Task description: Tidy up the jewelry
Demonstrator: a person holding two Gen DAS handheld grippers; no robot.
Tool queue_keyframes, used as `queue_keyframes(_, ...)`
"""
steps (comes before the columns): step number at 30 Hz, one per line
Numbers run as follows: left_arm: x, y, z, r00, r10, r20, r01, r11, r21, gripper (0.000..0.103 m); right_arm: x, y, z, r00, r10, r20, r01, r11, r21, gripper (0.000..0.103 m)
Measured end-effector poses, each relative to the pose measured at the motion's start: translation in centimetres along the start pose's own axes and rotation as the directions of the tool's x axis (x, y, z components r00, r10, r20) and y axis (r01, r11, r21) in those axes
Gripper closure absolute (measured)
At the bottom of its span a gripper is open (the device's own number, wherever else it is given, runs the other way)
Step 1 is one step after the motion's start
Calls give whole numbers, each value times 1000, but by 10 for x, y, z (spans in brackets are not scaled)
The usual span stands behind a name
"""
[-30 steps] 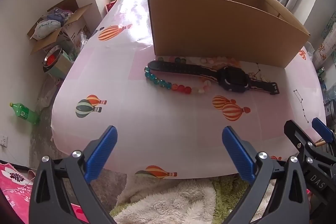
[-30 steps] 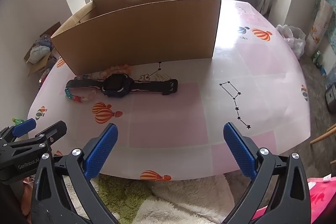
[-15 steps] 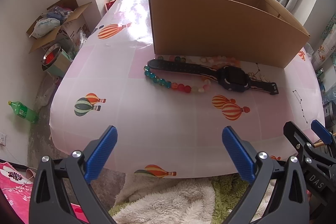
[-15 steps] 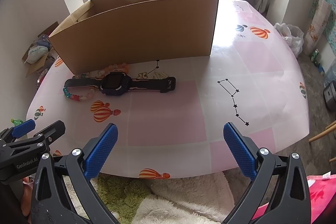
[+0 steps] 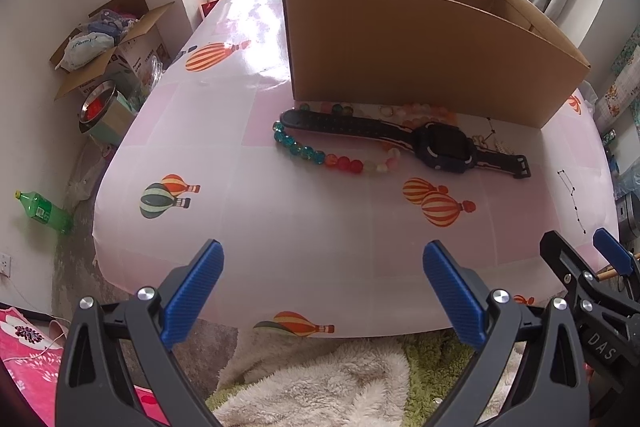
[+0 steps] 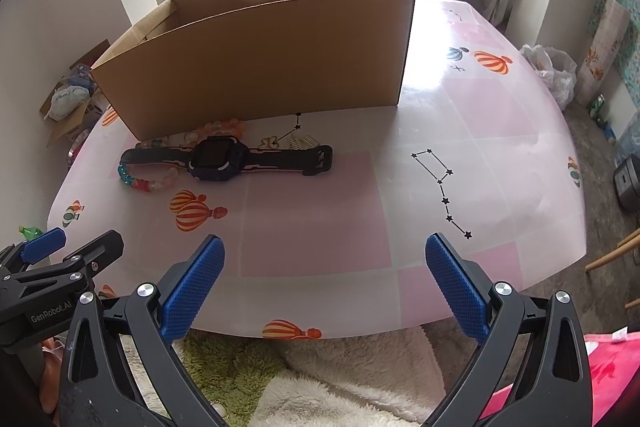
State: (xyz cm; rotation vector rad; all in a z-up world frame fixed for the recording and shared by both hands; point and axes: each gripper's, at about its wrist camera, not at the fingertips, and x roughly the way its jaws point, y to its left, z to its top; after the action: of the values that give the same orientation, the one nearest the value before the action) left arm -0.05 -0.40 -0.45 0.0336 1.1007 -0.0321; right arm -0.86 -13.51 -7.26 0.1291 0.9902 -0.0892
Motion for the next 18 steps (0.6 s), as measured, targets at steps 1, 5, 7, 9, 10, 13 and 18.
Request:
queue_keyframes(1,0,0,0,1000,0,0,0,1000,0,5,0,0,0,1000,0,0,0,1000,0,6)
queue_keyframes(5,0,0,0,1000,0,0,0,1000,0,5,-1,0,0,1000,-4,2,4,1000,-3,6)
queue_keyframes(7,1,0,0,1000,0,-2,0,1000,0,5,-1,1,0,1000,-7,3,7,1000,-6,6)
queue_keyframes(9,1,0,0,1000,0,-4,0,1000,0,5,-2,1,0,1000,-8,4,8,1000,-7,6)
queue_keyframes(10,1,0,0,1000,1,-4,-1,1000,0,5,-2,1,0,1000,-9,3,9,1000,-8,6)
queue_keyframes(13,2,0,0,1000,0,-5,0,1000,-1,5,-2,1,0,1000,-10,3,10,1000,-9,6)
queue_keyframes(18,2,1,0,1000,2,-6,-2,1000,-1,5,-1,1,0,1000,-14,6,14,1000,-12,6)
